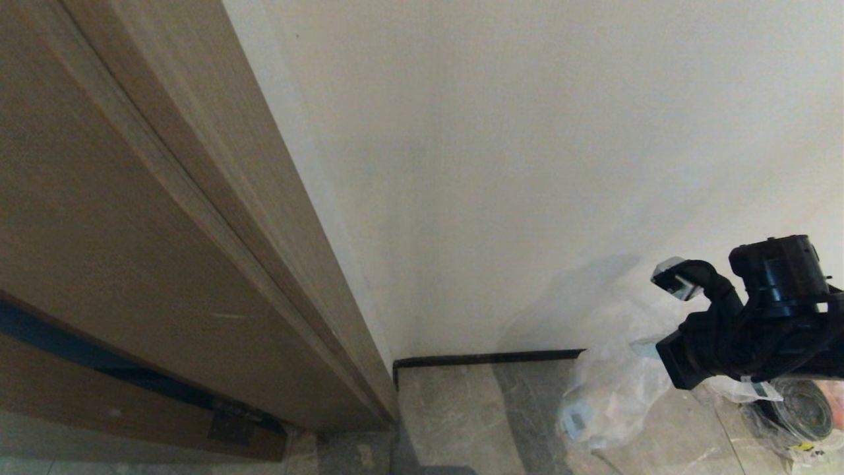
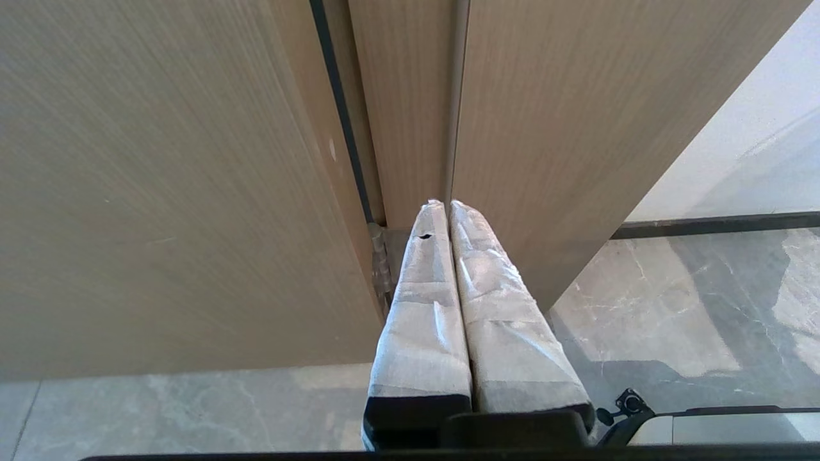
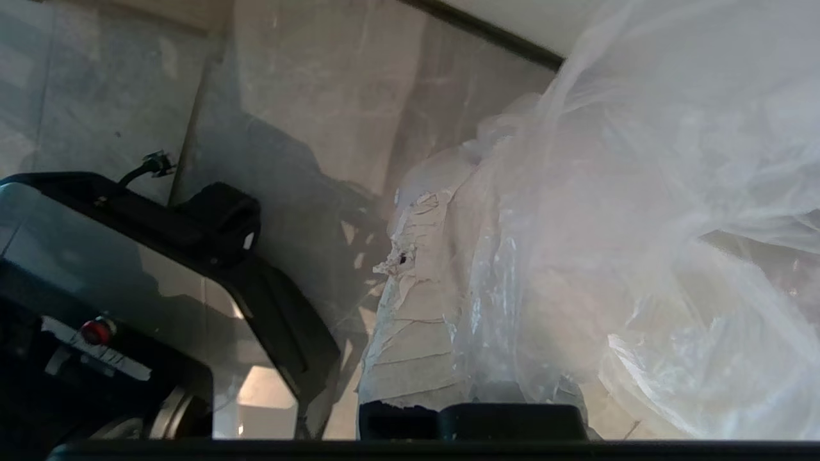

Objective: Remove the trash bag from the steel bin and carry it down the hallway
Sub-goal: Put the trash bag at the door

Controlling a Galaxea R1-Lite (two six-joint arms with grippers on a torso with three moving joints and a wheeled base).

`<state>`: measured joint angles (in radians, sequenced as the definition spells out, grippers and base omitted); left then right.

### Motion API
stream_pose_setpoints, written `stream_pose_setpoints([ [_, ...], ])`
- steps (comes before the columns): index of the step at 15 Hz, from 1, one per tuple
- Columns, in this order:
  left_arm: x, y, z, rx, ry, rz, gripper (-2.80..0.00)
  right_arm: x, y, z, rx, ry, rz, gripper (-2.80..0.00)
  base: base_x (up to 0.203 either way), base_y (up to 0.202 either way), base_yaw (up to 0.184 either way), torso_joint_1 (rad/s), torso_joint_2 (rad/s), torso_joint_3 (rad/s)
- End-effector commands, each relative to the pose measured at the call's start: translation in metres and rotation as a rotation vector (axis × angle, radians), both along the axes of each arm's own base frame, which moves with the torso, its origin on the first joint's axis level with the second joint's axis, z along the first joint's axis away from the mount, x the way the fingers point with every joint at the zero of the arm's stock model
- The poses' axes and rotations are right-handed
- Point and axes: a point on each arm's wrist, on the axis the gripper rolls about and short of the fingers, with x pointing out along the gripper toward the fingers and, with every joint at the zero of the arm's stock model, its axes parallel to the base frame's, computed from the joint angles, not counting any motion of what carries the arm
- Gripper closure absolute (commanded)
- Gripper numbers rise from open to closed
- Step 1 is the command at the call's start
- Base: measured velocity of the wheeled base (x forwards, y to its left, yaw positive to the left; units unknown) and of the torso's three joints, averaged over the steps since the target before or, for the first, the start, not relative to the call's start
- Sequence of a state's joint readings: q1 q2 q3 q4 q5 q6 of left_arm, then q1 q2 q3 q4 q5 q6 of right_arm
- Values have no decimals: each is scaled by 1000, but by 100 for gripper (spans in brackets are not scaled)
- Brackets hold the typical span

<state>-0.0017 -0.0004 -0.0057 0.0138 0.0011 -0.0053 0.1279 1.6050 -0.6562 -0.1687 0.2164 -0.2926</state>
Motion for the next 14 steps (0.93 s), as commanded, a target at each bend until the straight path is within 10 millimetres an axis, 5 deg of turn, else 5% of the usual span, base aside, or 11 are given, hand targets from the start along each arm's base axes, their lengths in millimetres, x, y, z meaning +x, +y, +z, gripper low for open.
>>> stream_pose_setpoints([
  [1,0,0,0,-1,-2,1,0,-2,0,7,2,-33,5,0,0,0,0,0,0,0],
  [4,0,0,0,-1,-1,1,0,-12,-1,12,2,-45,7,0,0,0,0,0,0,0],
  [8,0,0,0,-1,0,1,0,-7,-3,45,-20,-184,29,0,0,0,0,0,0,0],
  [9,0,0,0,-1,0,1,0,-11,-5,35,-39,-153,33,-280,0,0,0,0,0,0],
  [14,0,0,0,-1,0,1,0,-8,-5,28,-51,-122,43,-280,0,0,0,0,0,0],
])
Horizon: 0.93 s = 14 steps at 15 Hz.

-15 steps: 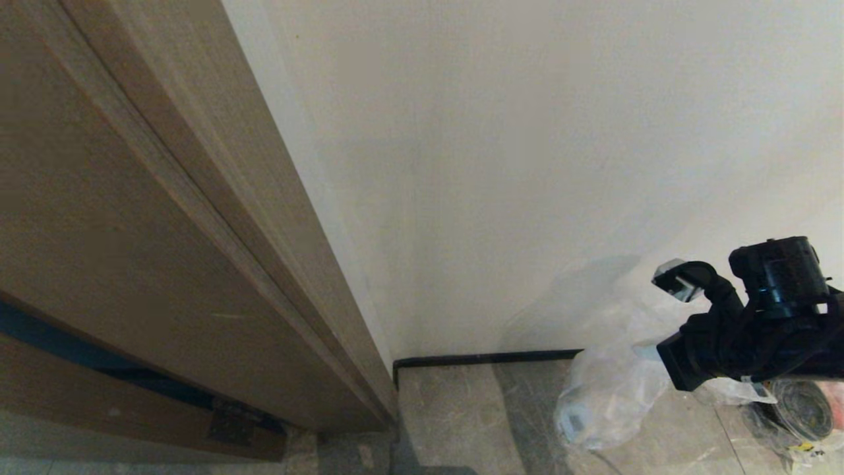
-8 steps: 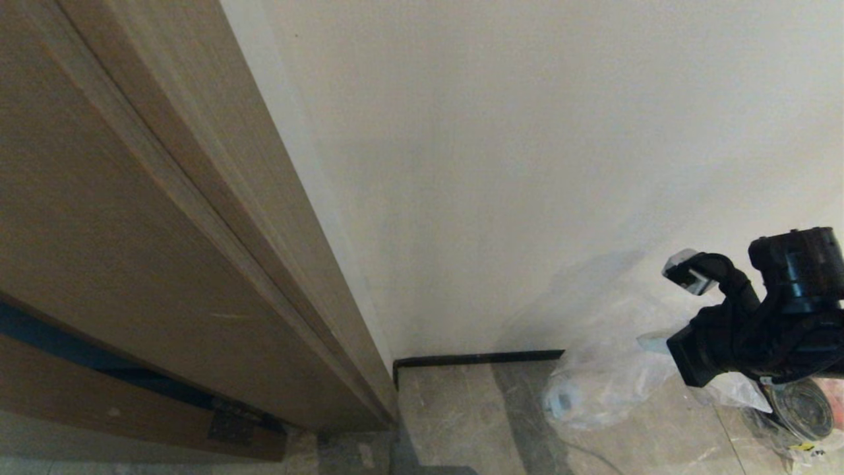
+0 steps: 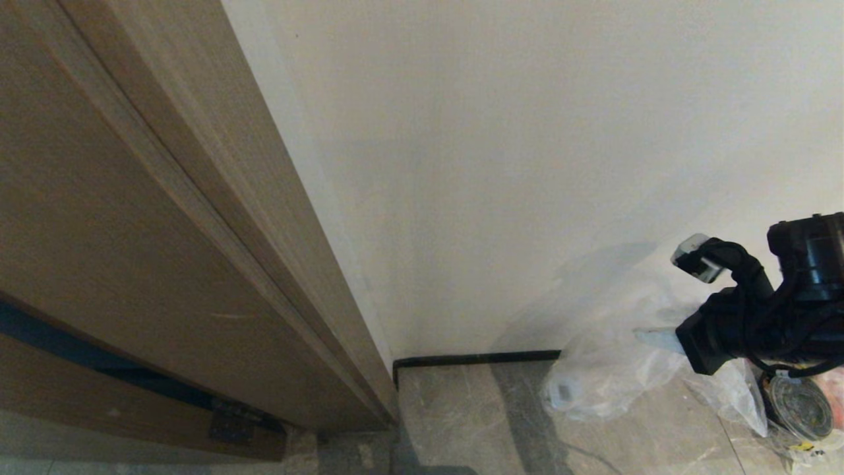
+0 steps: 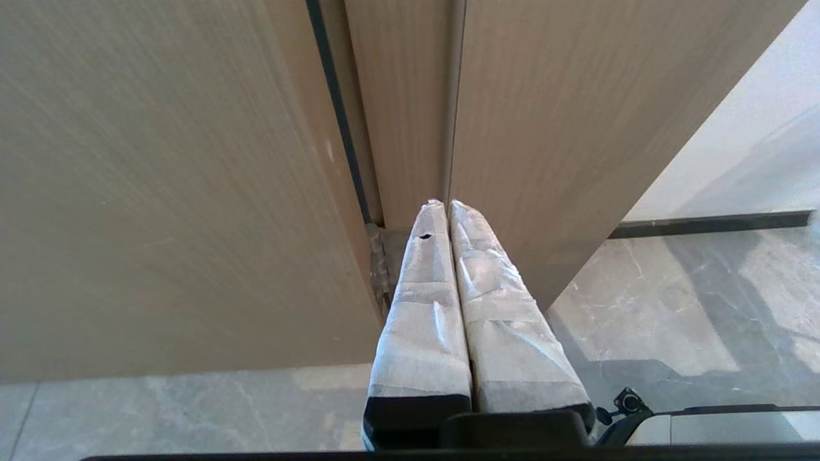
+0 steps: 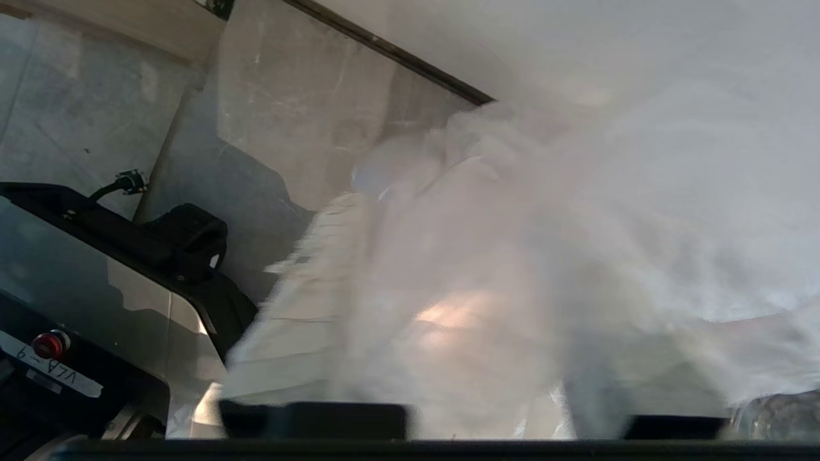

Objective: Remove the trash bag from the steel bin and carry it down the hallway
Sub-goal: Put the trash bag at the door

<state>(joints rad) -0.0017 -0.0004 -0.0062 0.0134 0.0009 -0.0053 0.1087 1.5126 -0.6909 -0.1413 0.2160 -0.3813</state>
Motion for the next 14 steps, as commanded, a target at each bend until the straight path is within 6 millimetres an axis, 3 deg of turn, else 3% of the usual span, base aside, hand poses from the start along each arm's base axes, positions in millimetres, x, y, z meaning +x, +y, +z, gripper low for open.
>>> stream_pose_setpoints([
  [1,0,0,0,-1,1,1,0,0,0,-2,-1,7,3,-280,0,0,0,0,0,0],
  [3,0,0,0,-1,-1,1,0,0,0,-4,-3,16,2,-280,0,0,0,0,0,0],
  [6,0,0,0,-1,1,1,0,-1,0,26,1,-107,9,-280,0,0,0,0,0,0],
  [8,0,0,0,-1,-1,1,0,-11,-3,13,-8,-57,5,-280,0,0,0,0,0,0],
  [9,0,0,0,-1,1,1,0,-13,-4,13,-13,-60,6,-280,0,0,0,0,0,0],
  [11,0,0,0,-1,0,1,0,-8,-4,36,-28,-169,21,-280,0,0,0,0,0,0],
  [14,0,0,0,-1,1,1,0,-17,-10,26,-56,-138,19,-280,0,0,0,0,0,0],
])
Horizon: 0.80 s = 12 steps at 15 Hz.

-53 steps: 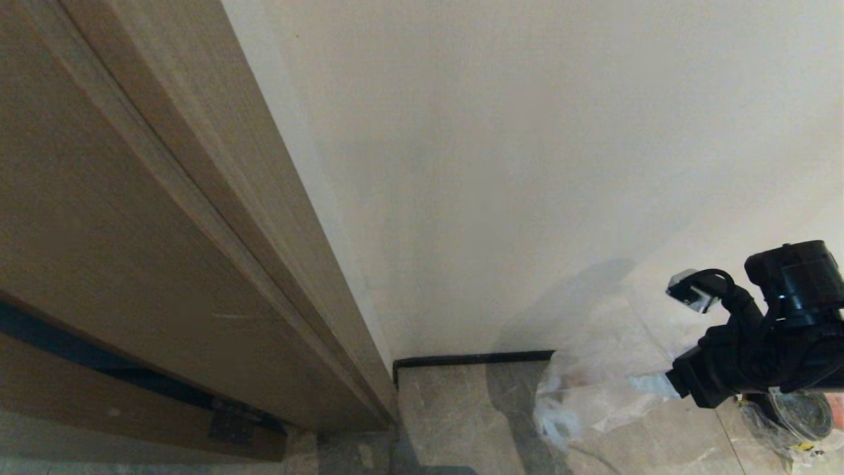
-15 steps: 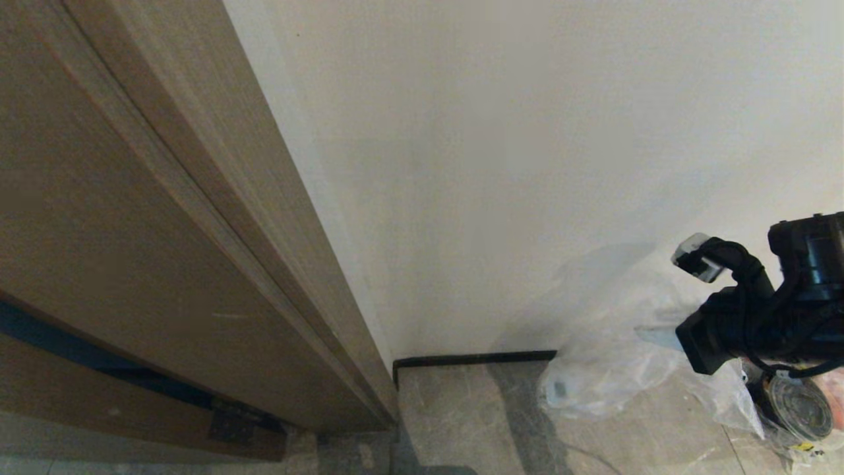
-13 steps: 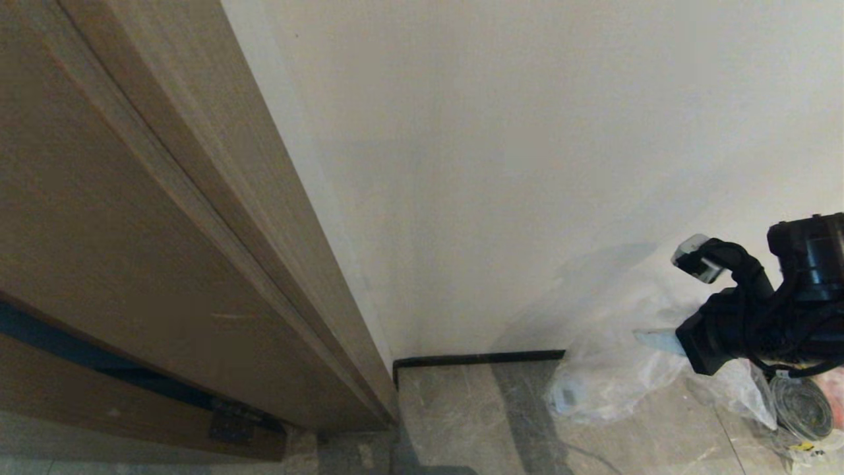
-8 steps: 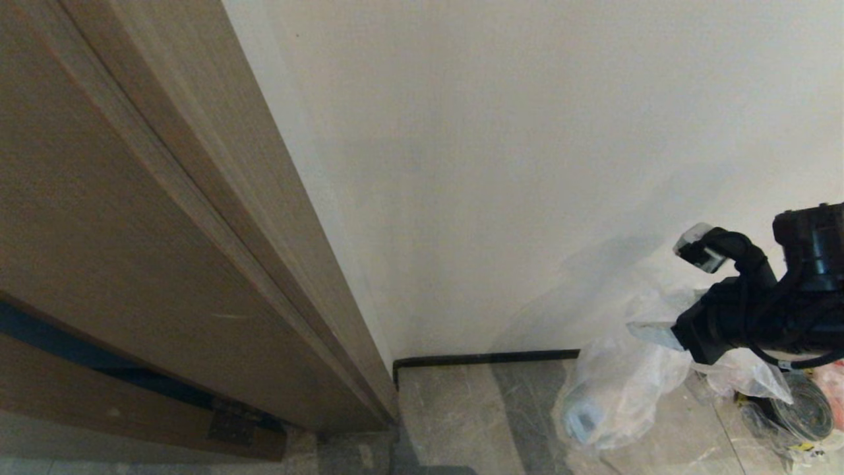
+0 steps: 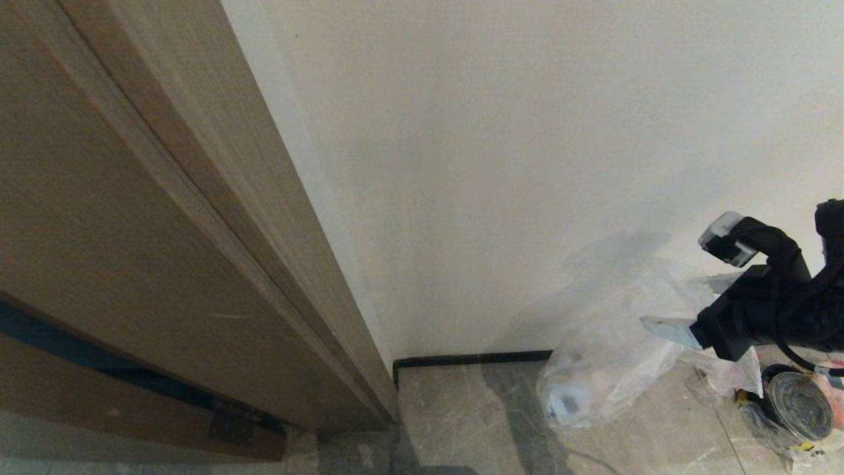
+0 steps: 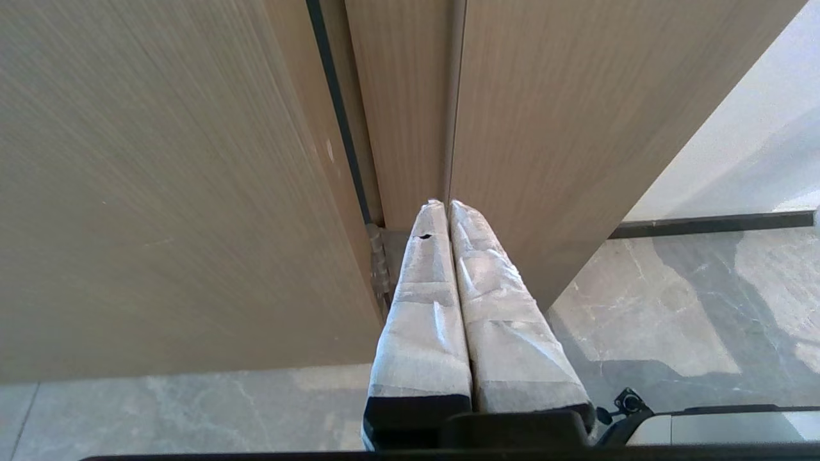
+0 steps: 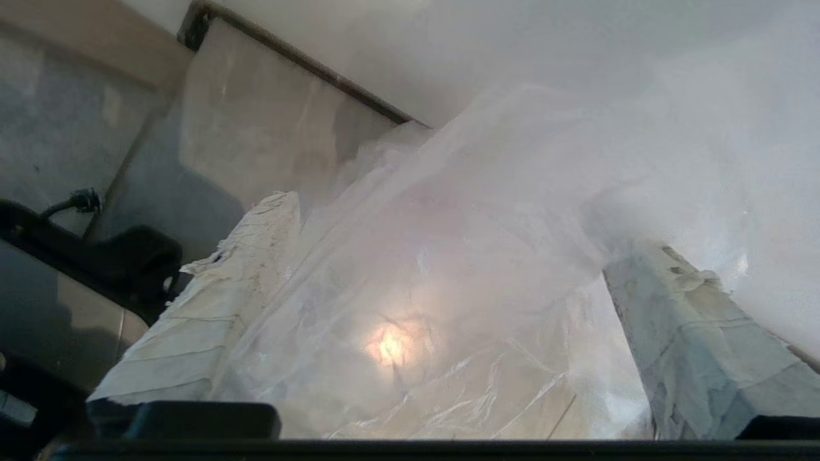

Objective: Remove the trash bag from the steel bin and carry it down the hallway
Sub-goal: Put the trash bag at the door

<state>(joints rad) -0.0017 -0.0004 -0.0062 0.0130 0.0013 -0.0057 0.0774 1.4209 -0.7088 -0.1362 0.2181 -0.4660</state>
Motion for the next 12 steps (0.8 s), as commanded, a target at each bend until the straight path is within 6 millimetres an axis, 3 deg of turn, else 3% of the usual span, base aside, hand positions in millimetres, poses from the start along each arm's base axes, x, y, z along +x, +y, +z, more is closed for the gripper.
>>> stream_pose_setpoints([
  [1,0,0,0,0,0,0,0,-2,-1,11,-2,-54,8,-280,0,0,0,0,0,0],
  [4,0,0,0,0,1,0,0,-11,-3,2,-33,-25,19,-280,0,0,0,0,0,0],
  [6,0,0,0,0,0,0,0,-15,-4,10,-40,-36,24,-280,0,0,0,0,0,0],
  [8,0,0,0,0,1,0,0,-21,-7,-14,-78,56,0,-280,0,0,0,0,0,0],
  [9,0,0,0,0,1,0,0,-21,-7,-17,-85,72,1,-280,0,0,0,0,0,0],
  [12,0,0,0,0,1,0,0,-5,-5,19,-93,-58,2,-280,0,0,0,0,0,0],
])
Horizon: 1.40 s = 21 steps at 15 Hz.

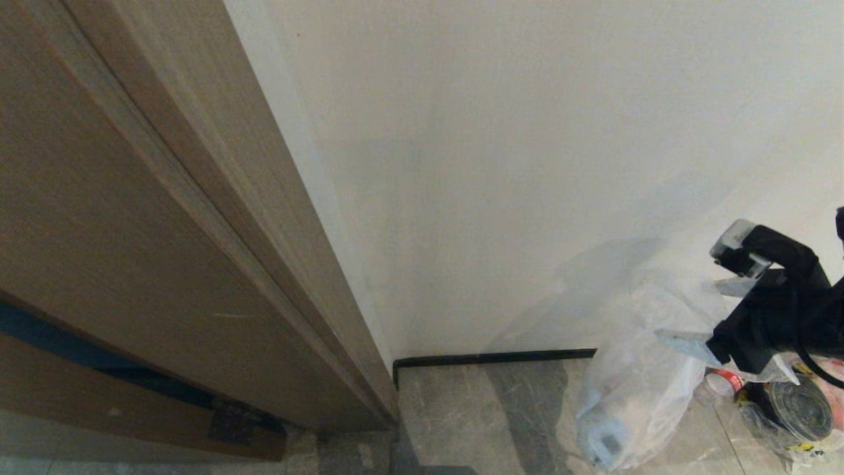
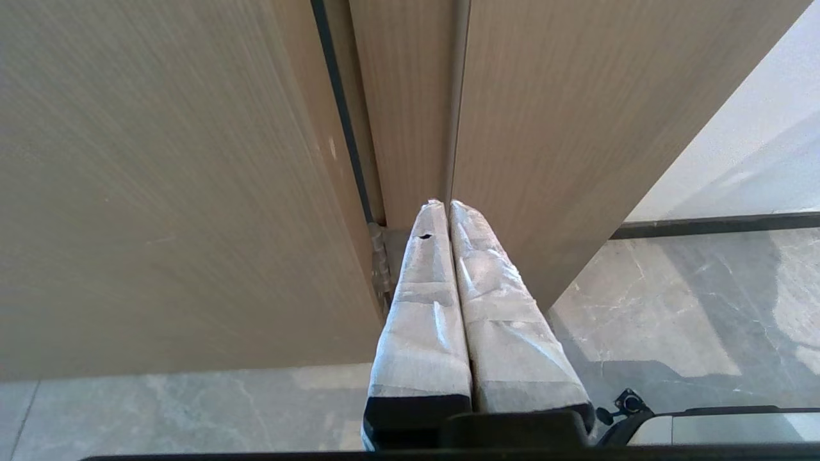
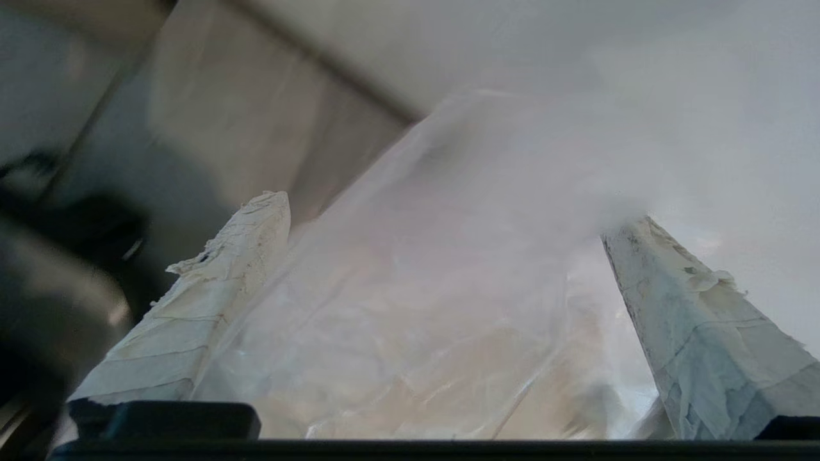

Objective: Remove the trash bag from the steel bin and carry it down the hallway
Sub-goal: Put the trash bag at the door

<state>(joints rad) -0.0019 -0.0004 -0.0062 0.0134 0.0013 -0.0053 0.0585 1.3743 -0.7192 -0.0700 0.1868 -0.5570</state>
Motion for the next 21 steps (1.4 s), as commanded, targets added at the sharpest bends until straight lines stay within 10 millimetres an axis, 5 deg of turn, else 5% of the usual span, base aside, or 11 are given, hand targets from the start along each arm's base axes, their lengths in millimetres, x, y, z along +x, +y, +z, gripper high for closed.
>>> stream_pose_setpoints([
  [1,0,0,0,-1,1,1,0,6,-2,11,-24,-47,-23,-280,0,0,0,0,0,0],
  [3,0,0,0,-1,1,1,0,6,-1,14,-53,-48,-35,-280,0,0,0,0,0,0],
  [6,0,0,0,-1,0,1,0,16,3,55,-21,-169,2,-280,0,0,0,0,0,0],
  [10,0,0,0,-1,0,1,0,8,0,9,-63,-5,-31,-280,0,0,0,0,0,0],
  [14,0,0,0,-1,1,1,0,-6,-13,15,64,32,-193,-280,0,0,0,0,0,0],
  [15,0,0,0,-1,1,0,0,-12,-14,17,124,37,-238,-117,0,0,0,0,0,0],
  [16,0,0,0,-1,0,1,0,-18,-12,20,170,35,-259,0,0,0,0,0,0,0],
  [21,0,0,0,-1,1,1,0,-68,-10,19,187,44,-254,0,0,0,0,0,0,0],
])
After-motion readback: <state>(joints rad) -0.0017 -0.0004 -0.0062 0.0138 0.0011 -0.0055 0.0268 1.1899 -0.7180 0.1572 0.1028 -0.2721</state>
